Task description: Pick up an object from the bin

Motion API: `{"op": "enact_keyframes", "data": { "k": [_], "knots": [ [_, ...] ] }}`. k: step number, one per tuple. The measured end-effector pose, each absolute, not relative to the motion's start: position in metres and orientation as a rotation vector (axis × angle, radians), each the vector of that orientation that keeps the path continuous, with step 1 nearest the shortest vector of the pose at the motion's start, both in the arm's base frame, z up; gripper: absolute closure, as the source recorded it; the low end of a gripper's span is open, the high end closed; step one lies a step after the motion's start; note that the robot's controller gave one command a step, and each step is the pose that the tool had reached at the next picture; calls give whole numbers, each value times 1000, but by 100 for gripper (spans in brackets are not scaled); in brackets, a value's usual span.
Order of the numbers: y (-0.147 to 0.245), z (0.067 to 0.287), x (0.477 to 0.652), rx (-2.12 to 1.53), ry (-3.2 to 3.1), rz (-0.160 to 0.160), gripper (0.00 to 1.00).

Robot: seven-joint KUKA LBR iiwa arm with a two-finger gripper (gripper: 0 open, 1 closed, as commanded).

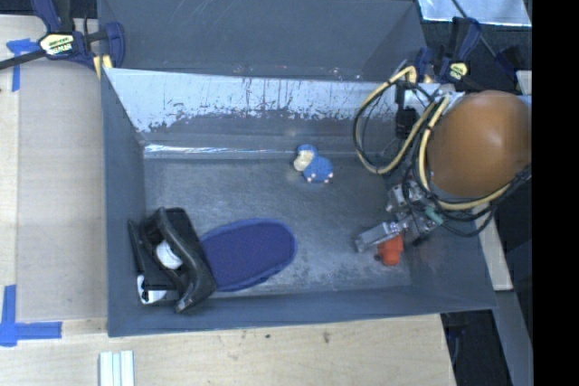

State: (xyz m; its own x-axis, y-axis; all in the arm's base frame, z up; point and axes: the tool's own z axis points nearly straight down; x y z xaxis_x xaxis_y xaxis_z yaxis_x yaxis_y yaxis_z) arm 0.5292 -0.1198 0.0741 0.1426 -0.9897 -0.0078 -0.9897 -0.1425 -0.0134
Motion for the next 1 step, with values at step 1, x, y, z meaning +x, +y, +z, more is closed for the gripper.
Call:
{"op": "enact_keyframes", "data": {
  "k": [1],
  "knots": [
    [-120,72,528,-2362,2052,2,100]
  ]
}}
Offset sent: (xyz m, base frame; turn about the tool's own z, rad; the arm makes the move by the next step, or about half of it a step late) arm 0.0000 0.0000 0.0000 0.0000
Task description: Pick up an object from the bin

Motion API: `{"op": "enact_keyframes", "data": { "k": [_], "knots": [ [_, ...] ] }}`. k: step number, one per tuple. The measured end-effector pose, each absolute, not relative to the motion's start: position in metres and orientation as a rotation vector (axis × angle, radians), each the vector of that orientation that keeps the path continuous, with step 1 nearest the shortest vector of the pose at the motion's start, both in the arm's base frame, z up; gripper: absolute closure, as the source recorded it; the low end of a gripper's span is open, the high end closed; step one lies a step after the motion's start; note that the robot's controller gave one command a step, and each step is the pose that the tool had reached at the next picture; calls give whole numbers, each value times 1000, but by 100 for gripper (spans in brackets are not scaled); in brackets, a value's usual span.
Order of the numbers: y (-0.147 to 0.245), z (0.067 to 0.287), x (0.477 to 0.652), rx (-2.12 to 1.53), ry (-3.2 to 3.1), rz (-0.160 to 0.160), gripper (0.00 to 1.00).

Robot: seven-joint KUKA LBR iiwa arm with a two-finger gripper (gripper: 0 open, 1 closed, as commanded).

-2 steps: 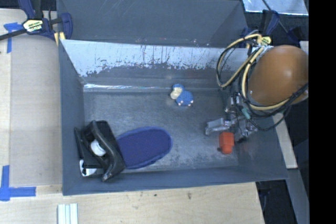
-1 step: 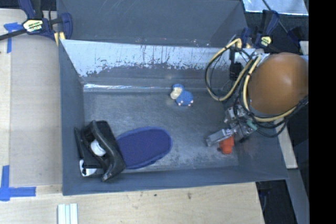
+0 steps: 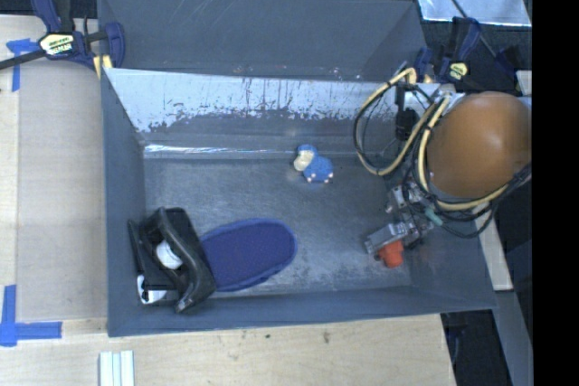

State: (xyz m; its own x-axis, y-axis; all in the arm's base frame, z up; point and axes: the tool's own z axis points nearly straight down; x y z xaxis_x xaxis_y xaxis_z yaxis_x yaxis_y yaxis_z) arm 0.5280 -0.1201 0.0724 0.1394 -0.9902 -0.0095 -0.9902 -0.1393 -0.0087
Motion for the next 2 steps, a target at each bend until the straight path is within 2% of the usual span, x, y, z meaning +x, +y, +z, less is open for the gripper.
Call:
{"op": "enact_keyframes", "data": {
  "k": [1,2],
  "knots": [
    [-120,156,530,-2366,2059,-10,100],
    [-120,159,531,-2364,2064,-2,100]
  ]
}}
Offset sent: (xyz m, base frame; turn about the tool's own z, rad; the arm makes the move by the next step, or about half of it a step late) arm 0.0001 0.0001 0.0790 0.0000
